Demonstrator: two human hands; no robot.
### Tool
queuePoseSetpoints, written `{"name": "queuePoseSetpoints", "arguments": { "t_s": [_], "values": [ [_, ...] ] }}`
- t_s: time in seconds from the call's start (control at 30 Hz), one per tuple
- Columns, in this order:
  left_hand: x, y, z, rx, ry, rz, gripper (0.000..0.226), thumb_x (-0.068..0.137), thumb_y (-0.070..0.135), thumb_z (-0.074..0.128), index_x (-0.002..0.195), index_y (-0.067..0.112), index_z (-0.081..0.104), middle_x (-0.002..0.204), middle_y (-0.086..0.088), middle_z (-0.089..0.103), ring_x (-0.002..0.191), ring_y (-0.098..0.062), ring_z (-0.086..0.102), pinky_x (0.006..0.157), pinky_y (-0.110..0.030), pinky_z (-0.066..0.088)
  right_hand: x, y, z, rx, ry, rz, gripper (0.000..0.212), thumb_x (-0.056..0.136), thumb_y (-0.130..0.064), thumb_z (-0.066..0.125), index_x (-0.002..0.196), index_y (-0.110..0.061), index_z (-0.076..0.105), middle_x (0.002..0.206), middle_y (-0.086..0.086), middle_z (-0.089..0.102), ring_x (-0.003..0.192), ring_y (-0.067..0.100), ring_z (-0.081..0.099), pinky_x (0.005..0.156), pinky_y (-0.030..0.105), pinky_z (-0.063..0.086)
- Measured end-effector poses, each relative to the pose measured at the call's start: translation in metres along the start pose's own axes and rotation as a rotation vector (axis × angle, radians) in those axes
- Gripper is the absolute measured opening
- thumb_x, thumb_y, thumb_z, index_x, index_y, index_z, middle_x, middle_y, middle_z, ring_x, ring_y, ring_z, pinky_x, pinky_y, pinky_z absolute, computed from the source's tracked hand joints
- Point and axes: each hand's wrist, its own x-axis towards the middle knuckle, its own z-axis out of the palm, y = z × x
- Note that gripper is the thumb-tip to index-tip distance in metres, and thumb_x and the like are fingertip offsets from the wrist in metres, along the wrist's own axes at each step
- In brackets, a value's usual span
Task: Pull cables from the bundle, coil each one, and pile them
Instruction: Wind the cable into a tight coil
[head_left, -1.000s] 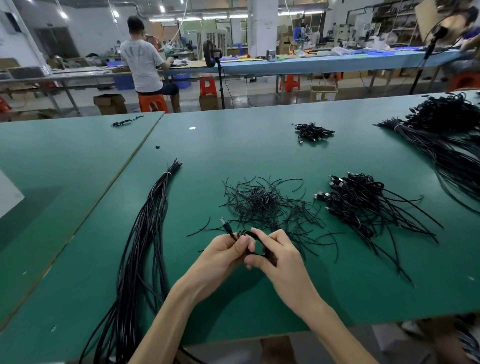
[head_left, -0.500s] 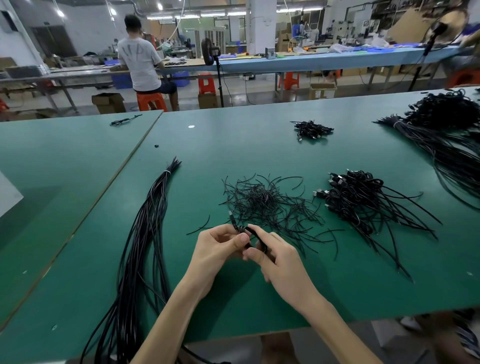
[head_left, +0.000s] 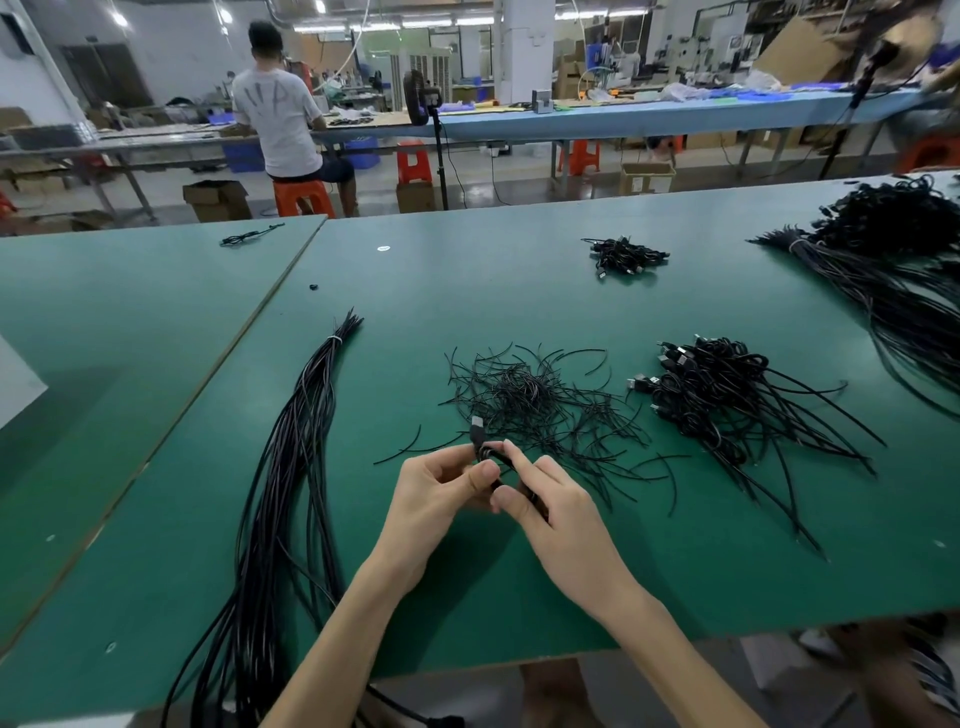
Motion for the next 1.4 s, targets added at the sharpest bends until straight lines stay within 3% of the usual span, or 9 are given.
{"name": "queuePoseSetpoints", "arguments": {
  "t_s": [0.3,0.5,0.63,0.73,0.93,1.07,1.17,1.27,1.4],
  "values": [
    [0.001,0.001,0.001,0.028,0.02,0.022,0.028,0.085,0.02,0.073,0.11,0.009,0.079,0.092,-0.004,0.078,0.085,-0.013,0.07,0.078,-0.024,0.058,0.0,0.002,0.004,-0.104,-0.045,0.01,0.066,0.102,-0.055,0.041,0.16,-0.026,0.031,0.093,-0.026,0.042,0.088,0.001,0.051,0.079,0.024,0.045],
    [0.004,-0.004,0.0,0.14,0.019,0.063,0.018,0.095,0.006,0.068,0.096,0.018,0.081,0.086,-0.001,0.077,0.079,-0.012,0.068,0.072,-0.022,0.054,-0.003,-0.003,0.006,-0.25,-0.078,0.002,0.054,0.106,-0.054,0.035,0.154,-0.03,0.041,0.095,-0.018,0.044,0.081,0.008,0.054,0.073,0.027,0.044],
    [0.004,-0.006,0.0,0.224,0.034,0.081,0.015,0.096,0.011,0.069,0.093,0.023,0.079,0.081,0.003,0.071,0.072,-0.013,0.058,0.064,-0.027,0.049,-0.002,-0.006,0.004,-0.251,-0.096,0.026,0.044,0.107,-0.052,0.034,0.137,-0.028,0.055,0.099,-0.015,0.053,0.084,0.011,0.059,0.076,0.035,0.05],
    [0.005,-0.009,0.0,0.345,0.084,0.127,0.015,0.095,0.015,0.072,0.088,0.027,0.078,0.083,0.008,0.063,0.076,-0.013,0.057,0.07,-0.03,0.049,-0.003,-0.008,0.004,-0.256,-0.087,0.024,0.035,0.108,-0.049,0.033,0.118,-0.027,0.059,0.097,-0.012,0.056,0.081,0.014,0.059,0.074,0.039,0.05],
    [0.005,-0.009,0.005,0.352,0.083,0.113,0.015,0.1,0.01,0.065,0.085,0.008,0.068,0.078,-0.001,0.059,0.063,-0.014,0.057,0.061,-0.027,0.047,-0.002,-0.01,0.005,-0.318,-0.069,-0.008,0.032,0.11,-0.043,0.031,0.106,-0.024,0.057,0.096,-0.01,0.059,0.076,0.016,0.059,0.069,0.037,0.048],
    [0.004,-0.007,0.008,0.399,0.108,0.118,0.016,0.1,0.006,0.063,0.084,0.006,0.066,0.077,-0.002,0.058,0.06,-0.009,0.055,0.06,-0.021,0.046,-0.005,-0.011,0.01,-0.478,-0.047,-0.097,0.043,0.109,-0.044,0.019,0.105,-0.019,0.053,0.093,-0.007,0.05,0.065,0.021,0.057,0.057,0.033,0.041],
    [0.003,-0.006,0.008,0.363,0.134,0.104,0.012,0.1,0.004,0.062,0.091,0.005,0.069,0.083,-0.012,0.065,0.068,-0.012,0.06,0.064,-0.023,0.049,-0.006,-0.013,0.013,-0.554,-0.028,-0.138,0.055,0.105,-0.047,0.01,0.116,-0.017,0.055,0.092,-0.006,0.043,0.059,0.021,0.056,0.052,0.028,0.035],
    [0.003,-0.004,0.006,0.294,0.139,0.083,0.013,0.101,0.003,0.061,0.092,0.006,0.071,0.08,-0.007,0.068,0.072,-0.013,0.059,0.067,-0.026,0.048,-0.008,-0.015,0.014,-0.603,0.011,-0.172,0.062,0.105,-0.047,0.009,0.132,-0.015,0.056,0.091,-0.005,0.045,0.053,0.019,0.056,0.047,0.024,0.031],
    [0.0,-0.002,0.006,0.209,0.148,0.059,0.021,0.102,0.005,0.058,0.089,0.01,0.073,0.079,-0.007,0.069,0.07,-0.014,0.056,0.063,-0.025,0.046,-0.009,-0.018,0.016,-0.7,0.113,-0.227,0.043,0.106,-0.041,0.027,0.103,-0.015,0.061,0.073,-0.007,0.058,0.04,0.013,0.056,0.036,0.019,0.028]
  ]
}}
